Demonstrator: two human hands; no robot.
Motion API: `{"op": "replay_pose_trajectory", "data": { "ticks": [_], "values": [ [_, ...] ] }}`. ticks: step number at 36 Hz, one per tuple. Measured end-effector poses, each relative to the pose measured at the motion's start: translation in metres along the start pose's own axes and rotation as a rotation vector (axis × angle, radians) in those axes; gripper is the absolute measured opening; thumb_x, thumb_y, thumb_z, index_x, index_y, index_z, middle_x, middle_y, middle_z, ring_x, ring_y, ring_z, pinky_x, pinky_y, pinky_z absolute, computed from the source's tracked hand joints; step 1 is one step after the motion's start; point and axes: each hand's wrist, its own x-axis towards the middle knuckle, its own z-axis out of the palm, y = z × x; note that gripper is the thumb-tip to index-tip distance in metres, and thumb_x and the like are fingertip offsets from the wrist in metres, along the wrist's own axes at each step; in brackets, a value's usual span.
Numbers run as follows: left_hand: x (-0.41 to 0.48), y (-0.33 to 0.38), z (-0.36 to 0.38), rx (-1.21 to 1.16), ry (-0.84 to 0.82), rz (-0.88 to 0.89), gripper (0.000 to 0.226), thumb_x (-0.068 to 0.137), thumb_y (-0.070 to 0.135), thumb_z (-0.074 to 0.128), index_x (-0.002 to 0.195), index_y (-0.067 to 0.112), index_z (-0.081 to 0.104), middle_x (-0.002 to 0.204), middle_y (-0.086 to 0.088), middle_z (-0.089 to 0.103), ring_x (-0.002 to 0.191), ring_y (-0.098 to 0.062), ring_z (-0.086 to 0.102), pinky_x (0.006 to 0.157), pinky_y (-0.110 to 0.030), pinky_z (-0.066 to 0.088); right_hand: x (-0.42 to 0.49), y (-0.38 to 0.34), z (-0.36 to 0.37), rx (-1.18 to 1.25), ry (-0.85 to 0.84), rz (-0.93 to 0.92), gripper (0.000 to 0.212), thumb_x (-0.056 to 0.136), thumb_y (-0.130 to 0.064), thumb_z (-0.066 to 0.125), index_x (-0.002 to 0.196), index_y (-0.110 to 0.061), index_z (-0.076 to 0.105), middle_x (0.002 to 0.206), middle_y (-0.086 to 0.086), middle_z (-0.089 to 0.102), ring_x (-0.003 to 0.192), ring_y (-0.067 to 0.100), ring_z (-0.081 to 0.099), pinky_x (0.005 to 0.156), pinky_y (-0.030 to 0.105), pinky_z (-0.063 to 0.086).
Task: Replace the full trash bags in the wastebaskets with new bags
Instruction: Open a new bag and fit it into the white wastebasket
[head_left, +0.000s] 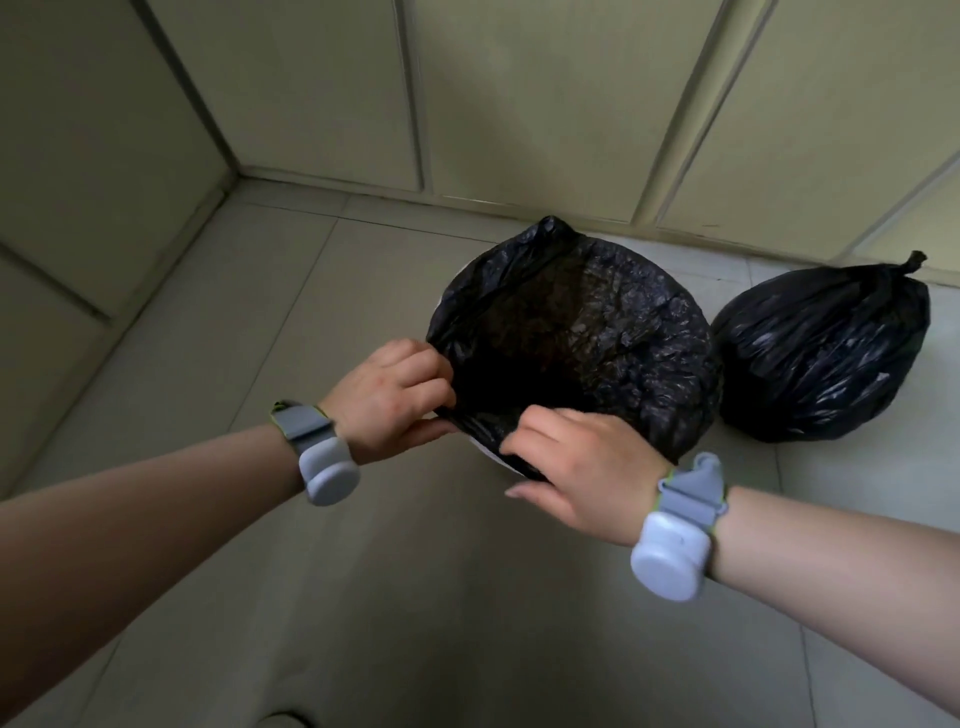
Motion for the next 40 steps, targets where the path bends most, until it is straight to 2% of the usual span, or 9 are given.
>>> {"op": "replay_pose_trajectory", "data": {
  "ticks": [10,14,18,21,24,27,32,35,40],
  "values": [
    [-0.028,-0.008,0.011,-0.198,-0.041,-0.226,0.023,0.091,0.026,0.047,0.105,0.013,0.059,0.108,-0.011,0.064,0.098,-0.020,0.057,0.083,-0.026,0.045,-0.005,0.002,0.016,0.095,0.060,0.049,0.026,0.086,-0.040,0.054,0.097,-0.018,0.062,0.087,-0.001,0.059,0.075,0.018,0.060,0.060,0.026,0.048],
    [-0.015,-0.003,0.007,-0.490,-0.036,-0.659,0.030,0.082,0.029,0.045,0.088,0.011,0.068,0.080,0.002,0.067,0.073,-0.002,0.057,0.069,-0.017,0.044,-0.003,-0.001,0.017,0.103,0.052,0.029,0.023,0.086,-0.037,0.056,0.096,-0.017,0.064,0.085,-0.001,0.058,0.073,0.018,0.060,0.059,0.027,0.049],
    [0.010,-0.005,0.006,-0.596,0.186,-1.014,0.025,0.085,0.029,0.053,0.070,0.009,0.059,0.061,-0.011,0.059,0.054,-0.010,0.047,0.054,-0.027,0.038,0.001,-0.003,0.017,0.089,0.049,0.005,0.022,0.084,-0.039,0.059,0.090,-0.019,0.065,0.079,-0.002,0.059,0.066,0.018,0.060,0.054,0.030,0.050],
    [0.031,-0.010,0.001,-0.424,0.224,-0.991,0.017,0.084,0.029,0.064,0.087,0.016,0.054,0.079,0.003,0.053,0.067,-0.008,0.048,0.061,-0.019,0.039,0.007,-0.001,0.014,0.093,0.049,0.021,0.023,0.083,-0.042,0.059,0.085,-0.019,0.065,0.075,-0.003,0.059,0.064,0.018,0.059,0.053,0.031,0.050],
    [0.050,-0.016,0.001,-0.389,0.046,-0.964,0.061,0.078,0.040,0.070,0.129,0.019,0.043,0.117,-0.001,0.049,0.100,-0.013,0.051,0.085,-0.028,0.045,0.014,0.001,0.008,0.109,0.066,0.061,0.027,0.084,-0.045,0.058,0.080,-0.019,0.066,0.071,-0.004,0.061,0.064,0.018,0.060,0.054,0.031,0.050],
    [0.068,-0.022,0.007,-0.347,-0.078,-0.970,0.079,0.078,0.038,0.070,0.143,0.018,0.029,0.138,-0.006,0.044,0.124,-0.022,0.046,0.102,-0.033,0.038,0.028,0.012,-0.005,0.104,0.098,0.126,0.025,0.085,-0.042,0.057,0.078,-0.019,0.066,0.071,-0.003,0.062,0.065,0.020,0.060,0.054,0.031,0.050],
    [0.083,-0.023,0.013,-0.281,-0.191,-0.960,0.059,0.088,0.017,0.055,0.142,0.017,0.032,0.136,-0.008,0.051,0.124,-0.028,0.048,0.097,-0.029,0.038,0.046,0.060,-0.026,-0.062,0.074,0.382,0.030,0.083,-0.037,0.055,0.104,-0.018,0.066,0.101,0.004,0.064,0.094,0.031,0.056,0.079,0.039,0.049],
    [0.086,-0.022,0.011,-0.300,-0.189,-0.935,0.054,0.088,0.013,0.051,0.140,0.018,0.038,0.132,-0.006,0.055,0.121,-0.026,0.051,0.094,-0.029,0.041,0.043,0.088,-0.033,-0.123,-0.018,0.578,0.050,0.085,-0.031,0.061,0.132,-0.021,0.050,0.134,0.005,0.048,0.124,0.030,0.039,0.101,0.040,0.033],
    [0.088,-0.023,0.008,-0.326,-0.197,-0.896,0.050,0.085,0.012,0.051,0.134,0.019,0.045,0.126,-0.004,0.059,0.114,-0.024,0.055,0.086,-0.026,0.042,0.032,0.110,-0.026,-0.148,-0.105,0.668,0.059,0.087,-0.030,0.059,0.141,-0.020,0.038,0.141,0.005,0.040,0.132,0.028,0.032,0.105,0.040,0.031]
  ]
}}
